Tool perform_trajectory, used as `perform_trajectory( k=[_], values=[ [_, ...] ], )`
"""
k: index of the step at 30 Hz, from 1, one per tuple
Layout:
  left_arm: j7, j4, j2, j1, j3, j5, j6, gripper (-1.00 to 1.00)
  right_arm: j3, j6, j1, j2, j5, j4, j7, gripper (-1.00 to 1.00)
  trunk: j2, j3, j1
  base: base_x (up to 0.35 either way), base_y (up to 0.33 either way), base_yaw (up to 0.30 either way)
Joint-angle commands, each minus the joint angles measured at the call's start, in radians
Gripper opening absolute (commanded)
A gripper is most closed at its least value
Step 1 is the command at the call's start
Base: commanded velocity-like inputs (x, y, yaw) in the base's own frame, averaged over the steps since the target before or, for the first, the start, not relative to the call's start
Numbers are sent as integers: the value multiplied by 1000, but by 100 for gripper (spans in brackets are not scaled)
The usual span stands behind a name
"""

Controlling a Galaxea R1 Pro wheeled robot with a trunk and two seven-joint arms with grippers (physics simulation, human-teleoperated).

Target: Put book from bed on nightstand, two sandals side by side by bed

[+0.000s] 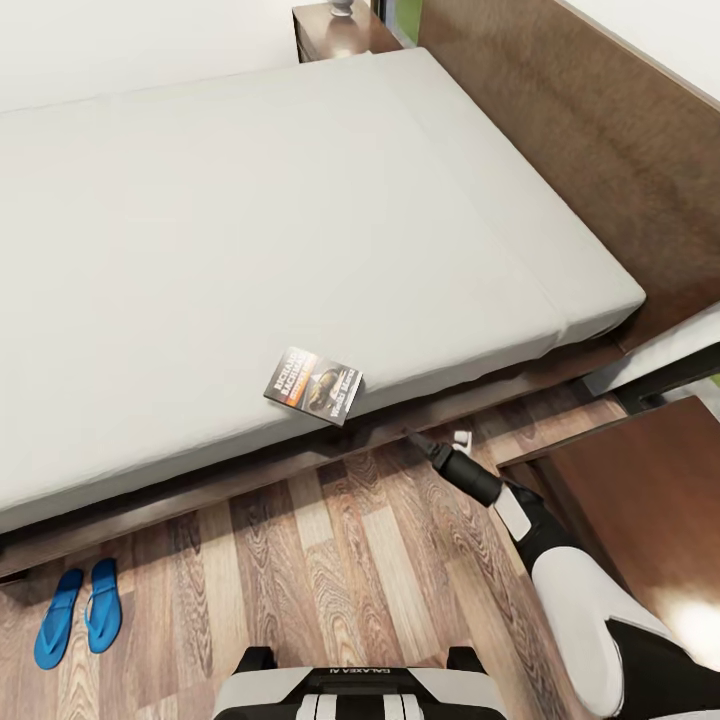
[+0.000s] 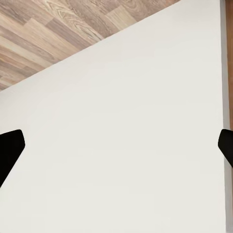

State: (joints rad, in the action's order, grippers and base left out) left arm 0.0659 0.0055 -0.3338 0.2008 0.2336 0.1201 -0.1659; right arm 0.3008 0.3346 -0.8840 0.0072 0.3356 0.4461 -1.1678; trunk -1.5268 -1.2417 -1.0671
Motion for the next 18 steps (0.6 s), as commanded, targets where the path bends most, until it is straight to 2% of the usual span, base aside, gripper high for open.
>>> perform_trajectory(
  k=[1,7,13,18],
  values=[
    [2,1,0,0,9,10,-4,100,4,10,-2,1,1,-1,-3,100,0,0,0,0,0,0],
    [2,1,2,0,9,10,-4,100,4,10,-6,4,2,-5,3,100,0,0,0,0,0,0],
    [2,1,2,0,9,10,-4,100,3,10,-8,7,3,-5,31,100,-42,-19,-23,0,0,0],
    [2,0,2,0,9,10,-4,100,1,9,-8,9,3,-6,46,100,-42,-19,-23,0,0,0]
  ],
)
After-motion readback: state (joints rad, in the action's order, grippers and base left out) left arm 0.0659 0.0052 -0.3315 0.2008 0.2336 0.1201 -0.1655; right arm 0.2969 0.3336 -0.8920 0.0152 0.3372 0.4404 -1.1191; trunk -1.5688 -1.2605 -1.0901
